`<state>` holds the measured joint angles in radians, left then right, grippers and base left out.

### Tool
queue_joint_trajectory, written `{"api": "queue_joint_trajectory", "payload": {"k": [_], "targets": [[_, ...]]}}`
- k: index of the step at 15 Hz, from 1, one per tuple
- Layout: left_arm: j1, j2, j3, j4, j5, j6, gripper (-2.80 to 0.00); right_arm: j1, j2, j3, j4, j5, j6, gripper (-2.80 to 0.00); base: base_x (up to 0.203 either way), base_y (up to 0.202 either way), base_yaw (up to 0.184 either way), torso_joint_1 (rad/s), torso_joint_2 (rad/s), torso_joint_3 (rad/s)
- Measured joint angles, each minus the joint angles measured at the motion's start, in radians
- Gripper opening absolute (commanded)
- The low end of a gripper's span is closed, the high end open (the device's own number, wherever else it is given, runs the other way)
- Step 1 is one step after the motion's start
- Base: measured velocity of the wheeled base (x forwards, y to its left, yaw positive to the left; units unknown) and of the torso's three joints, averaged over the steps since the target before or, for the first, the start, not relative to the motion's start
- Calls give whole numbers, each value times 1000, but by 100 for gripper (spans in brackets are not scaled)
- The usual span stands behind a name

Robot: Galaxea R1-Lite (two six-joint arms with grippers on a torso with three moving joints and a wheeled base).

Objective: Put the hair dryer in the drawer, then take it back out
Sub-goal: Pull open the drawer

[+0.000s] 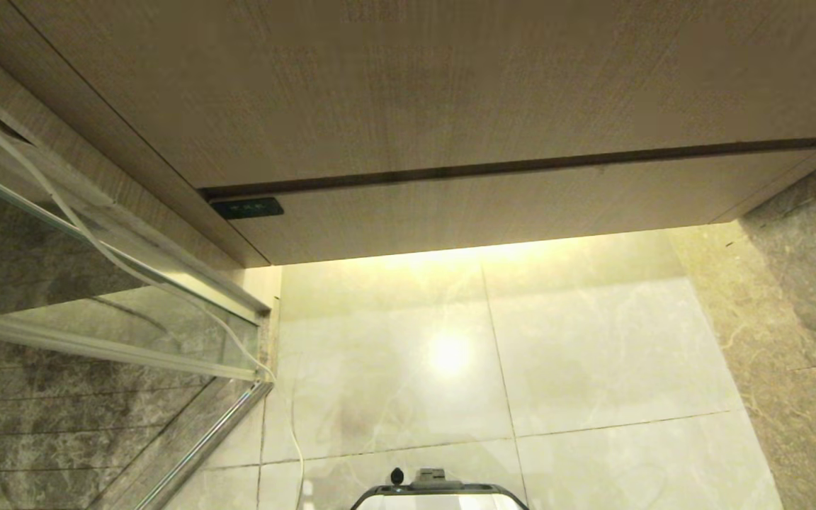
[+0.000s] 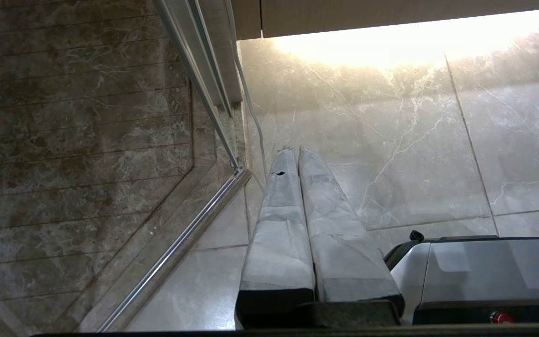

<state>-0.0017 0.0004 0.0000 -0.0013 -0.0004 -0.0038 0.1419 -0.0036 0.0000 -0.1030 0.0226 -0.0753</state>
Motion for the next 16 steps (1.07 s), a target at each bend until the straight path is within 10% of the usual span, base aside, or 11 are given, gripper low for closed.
{"api": "queue_joint_trajectory", "payload": {"k": [16], "targets": [[0, 0, 0, 0, -1, 0, -280, 1, 1, 0, 0, 0, 13, -280, 0, 0, 0, 0, 0, 0]]}}
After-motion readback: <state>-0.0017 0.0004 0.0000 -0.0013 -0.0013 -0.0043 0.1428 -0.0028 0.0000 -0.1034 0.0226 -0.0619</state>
